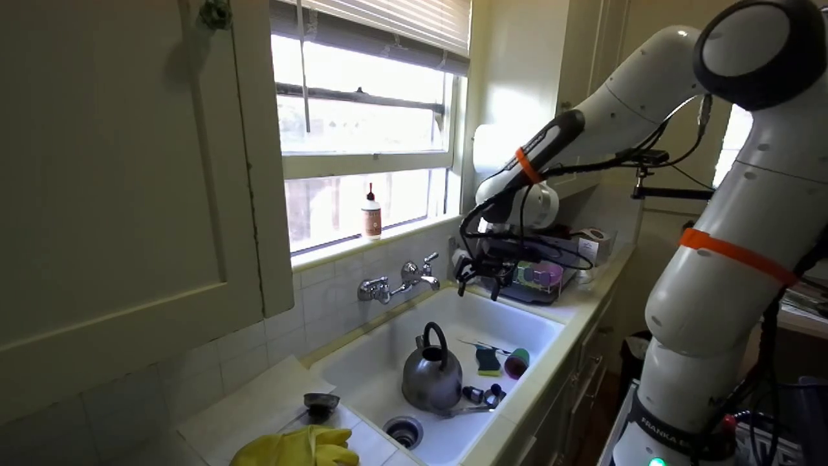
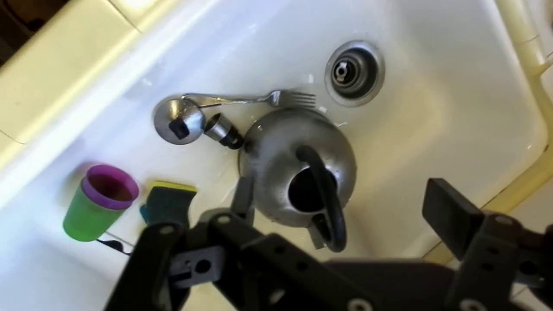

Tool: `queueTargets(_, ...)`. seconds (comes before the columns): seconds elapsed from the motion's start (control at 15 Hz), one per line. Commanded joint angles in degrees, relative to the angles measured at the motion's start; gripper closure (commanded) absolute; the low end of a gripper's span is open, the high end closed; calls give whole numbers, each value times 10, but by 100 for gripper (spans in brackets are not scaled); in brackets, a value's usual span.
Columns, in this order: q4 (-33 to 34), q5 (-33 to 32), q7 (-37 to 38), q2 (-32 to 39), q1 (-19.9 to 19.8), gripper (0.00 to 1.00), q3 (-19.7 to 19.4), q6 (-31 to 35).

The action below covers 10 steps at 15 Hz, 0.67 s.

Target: Use the sponge to scrub the teapot

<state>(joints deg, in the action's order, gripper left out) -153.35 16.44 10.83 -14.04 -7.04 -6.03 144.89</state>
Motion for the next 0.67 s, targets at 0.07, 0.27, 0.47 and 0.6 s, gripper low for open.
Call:
queueTargets(0.07, 25, 51, -23, 73, -6, 0, -40, 64)
queueTargets(0.27, 55, 76, -47, 129, -9, 0, -53, 96)
queueTargets(0.47, 88, 101, -91, 174, -19, 0, -59, 99)
queueTargets(0.6, 110, 103, -99, 206, -35, 0, -61, 103)
